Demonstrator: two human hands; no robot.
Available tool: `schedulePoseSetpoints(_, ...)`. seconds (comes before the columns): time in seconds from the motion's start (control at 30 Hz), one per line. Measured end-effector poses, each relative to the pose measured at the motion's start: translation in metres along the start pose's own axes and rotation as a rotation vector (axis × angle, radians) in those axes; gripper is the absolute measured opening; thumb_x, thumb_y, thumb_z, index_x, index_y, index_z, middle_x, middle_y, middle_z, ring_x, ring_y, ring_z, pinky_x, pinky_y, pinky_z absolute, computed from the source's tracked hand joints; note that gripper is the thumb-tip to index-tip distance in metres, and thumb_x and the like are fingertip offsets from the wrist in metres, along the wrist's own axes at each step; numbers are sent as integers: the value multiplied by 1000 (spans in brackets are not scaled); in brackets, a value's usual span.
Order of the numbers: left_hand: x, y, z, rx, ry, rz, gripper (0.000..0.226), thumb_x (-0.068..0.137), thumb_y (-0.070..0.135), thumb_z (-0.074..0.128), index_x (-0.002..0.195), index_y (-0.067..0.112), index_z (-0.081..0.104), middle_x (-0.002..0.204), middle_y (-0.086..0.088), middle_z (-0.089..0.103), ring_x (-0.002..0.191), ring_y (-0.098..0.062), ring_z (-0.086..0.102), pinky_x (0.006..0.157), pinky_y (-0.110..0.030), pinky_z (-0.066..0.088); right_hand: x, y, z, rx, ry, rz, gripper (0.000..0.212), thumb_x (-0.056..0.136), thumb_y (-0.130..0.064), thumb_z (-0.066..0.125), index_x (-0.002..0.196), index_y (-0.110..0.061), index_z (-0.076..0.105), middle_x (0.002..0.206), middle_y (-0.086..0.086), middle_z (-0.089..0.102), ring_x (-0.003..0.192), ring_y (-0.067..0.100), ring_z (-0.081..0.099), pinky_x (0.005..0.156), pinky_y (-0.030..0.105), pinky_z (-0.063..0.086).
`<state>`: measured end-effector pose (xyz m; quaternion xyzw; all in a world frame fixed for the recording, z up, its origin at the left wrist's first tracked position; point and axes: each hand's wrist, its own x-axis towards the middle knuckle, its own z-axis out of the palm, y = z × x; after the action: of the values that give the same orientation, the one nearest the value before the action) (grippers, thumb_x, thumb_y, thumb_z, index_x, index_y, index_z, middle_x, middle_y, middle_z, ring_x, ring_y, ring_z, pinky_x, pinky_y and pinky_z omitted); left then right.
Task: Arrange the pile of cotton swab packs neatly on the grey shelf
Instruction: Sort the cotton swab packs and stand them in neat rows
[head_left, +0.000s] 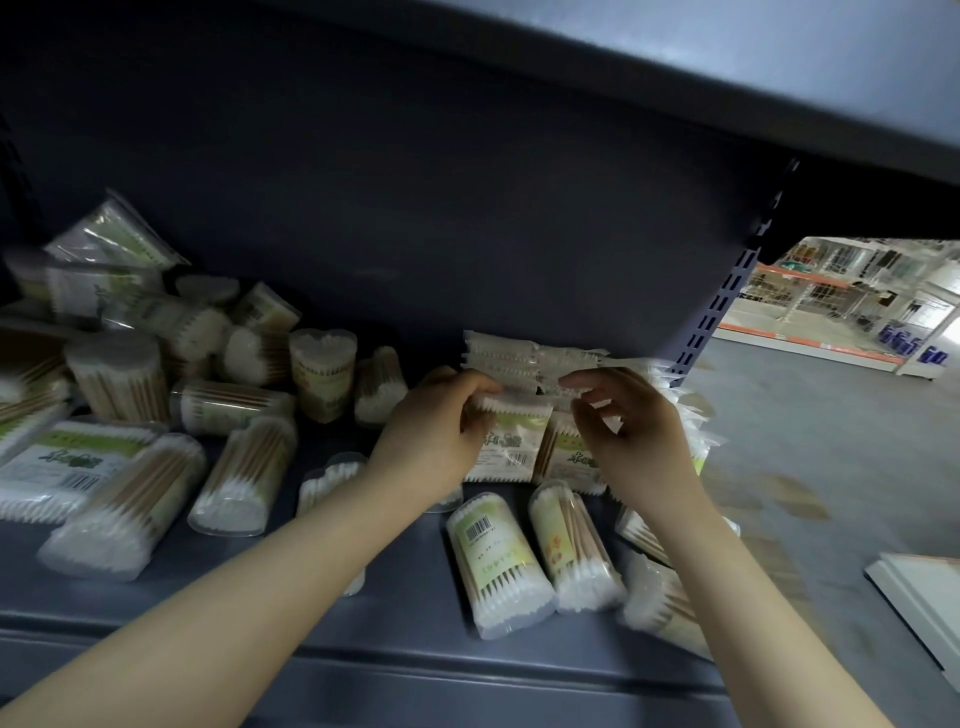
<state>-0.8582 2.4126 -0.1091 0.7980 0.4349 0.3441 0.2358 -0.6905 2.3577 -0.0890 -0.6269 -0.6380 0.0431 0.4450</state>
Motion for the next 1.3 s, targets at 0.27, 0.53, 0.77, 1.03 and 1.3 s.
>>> schedulePoseSetpoints(0.27,5,6,13,93,28,17,24,91,12,52,115,14,52,119,-2,45,99,-18,54,84,-33,46,5,10,-2,-366,-135,84,52,78,2,50,125,-21,53,133,-1,48,125,20,37,99,26,27)
schedulePoseSetpoints(0.53,9,-6,18,352,-11,99,42,91,11,48,132,21,48,121,-4,45,108,-22,48,80,-30,41,8,22,10,-481,-417,150,79,81,-3,45,148,-17,5,156,1,0,144,14,-2,115,24,3)
schedulePoseSetpoints(0.77,18,-11,10,425,-39,58,43,92,11,47,133,26,48,121,0,40,111,-18,43,81,-24,36,6,36,14,-569,-434,-33,78,82,-1,41,148,-20,3,156,-1,-3,144,13,-5,112,21,-11)
schedulePoseSetpoints(1.03,27,-6,15,513,-72,151,47,91,3,43,132,25,47,122,2,41,110,-20,37,77,-25,31,8,38,13,-552,-460,-91,85,77,4,43,147,-24,3,155,-7,2,143,8,-1,108,15,-9)
schedulePoseSetpoints(1.3,31,-4,23,452,-96,121,46,92,2,42,133,24,45,123,0,39,112,-20,35,79,-28,38,9,39,13,-555,-452,-99,86,76,3,45,147,-22,3,155,-6,3,143,8,1,105,11,-10)
